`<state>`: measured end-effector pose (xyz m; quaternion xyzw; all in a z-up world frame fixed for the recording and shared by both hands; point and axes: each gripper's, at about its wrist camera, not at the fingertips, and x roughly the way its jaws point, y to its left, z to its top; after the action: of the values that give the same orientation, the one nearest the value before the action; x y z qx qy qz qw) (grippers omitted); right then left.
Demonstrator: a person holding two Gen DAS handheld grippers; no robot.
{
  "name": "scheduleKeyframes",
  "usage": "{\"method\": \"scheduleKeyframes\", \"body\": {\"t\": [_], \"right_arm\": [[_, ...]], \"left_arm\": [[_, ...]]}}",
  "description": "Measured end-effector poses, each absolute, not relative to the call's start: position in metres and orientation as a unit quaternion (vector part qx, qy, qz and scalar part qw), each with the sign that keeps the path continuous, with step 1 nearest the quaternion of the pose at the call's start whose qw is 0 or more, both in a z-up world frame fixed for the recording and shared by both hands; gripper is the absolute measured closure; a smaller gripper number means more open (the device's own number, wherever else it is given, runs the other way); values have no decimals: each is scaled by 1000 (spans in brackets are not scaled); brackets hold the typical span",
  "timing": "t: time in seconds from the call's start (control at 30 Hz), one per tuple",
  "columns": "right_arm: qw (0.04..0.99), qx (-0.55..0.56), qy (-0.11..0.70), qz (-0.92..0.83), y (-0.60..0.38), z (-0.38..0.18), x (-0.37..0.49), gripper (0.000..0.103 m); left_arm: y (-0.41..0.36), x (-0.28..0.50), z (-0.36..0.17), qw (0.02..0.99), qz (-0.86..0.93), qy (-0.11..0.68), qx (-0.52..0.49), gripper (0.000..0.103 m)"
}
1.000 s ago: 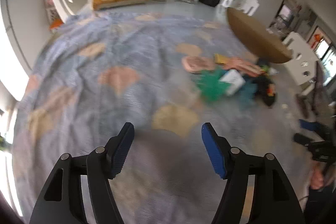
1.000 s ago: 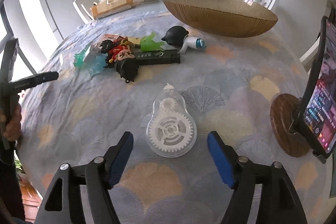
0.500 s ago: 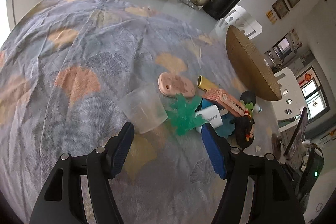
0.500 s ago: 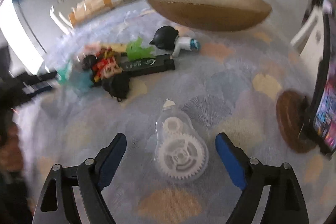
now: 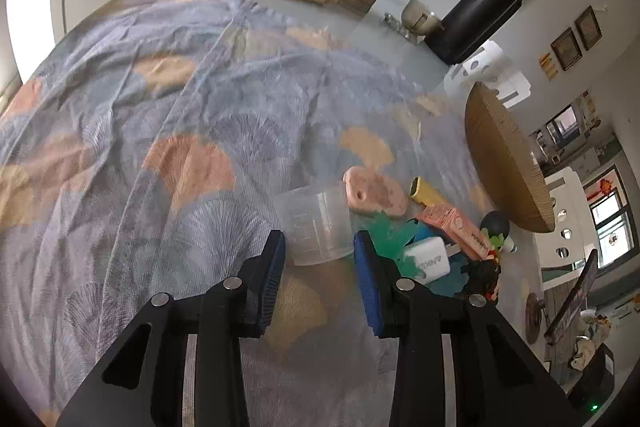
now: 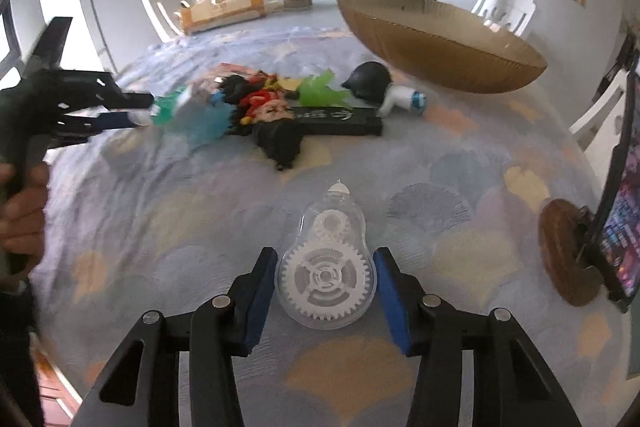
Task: Organize rigid objects
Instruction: 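Carry both items over the brown bowl and open both tools to drop them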
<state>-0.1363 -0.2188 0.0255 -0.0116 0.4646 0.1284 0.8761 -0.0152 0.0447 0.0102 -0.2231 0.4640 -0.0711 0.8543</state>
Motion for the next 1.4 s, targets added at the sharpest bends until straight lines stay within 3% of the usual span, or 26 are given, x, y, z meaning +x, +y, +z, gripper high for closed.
{"method": "scheduleKeyframes", "body": {"t": [0.43,0.63,0.93,1.03,1.17,1.2,1.27,1.37,1.4], "right_arm": [[926,127,352,56,-302,137,-87,55],[918,160,361,-25,-314,130,-15,55],[904,138,402,-47,-317,102,19,55],[896,153,414,-39,-324,100,21,52],[909,142,390,-35,-321,119,0,46],[915,134,380,-31,-317,126,-7,45],[928,108,355,-15,-299,140,-27,33],[943,50,329,30,-256,147,-61,17],[944,38,325,41,-246,146,-69,17]], "left_arm": [[-91,5,141,924,-205,317,-61,71],[-161,66,123,901,-262,342,-53,71],[-190,77,97,897,-265,353,-17,70],[-184,72,102,900,-252,356,-11,56],[-158,41,126,918,-242,313,-8,53],[-151,29,133,926,-232,298,-1,43],[-135,4,146,941,-213,263,9,20],[-103,-43,157,962,-172,213,11,15],[-94,-53,158,964,-162,211,9,15]]}}
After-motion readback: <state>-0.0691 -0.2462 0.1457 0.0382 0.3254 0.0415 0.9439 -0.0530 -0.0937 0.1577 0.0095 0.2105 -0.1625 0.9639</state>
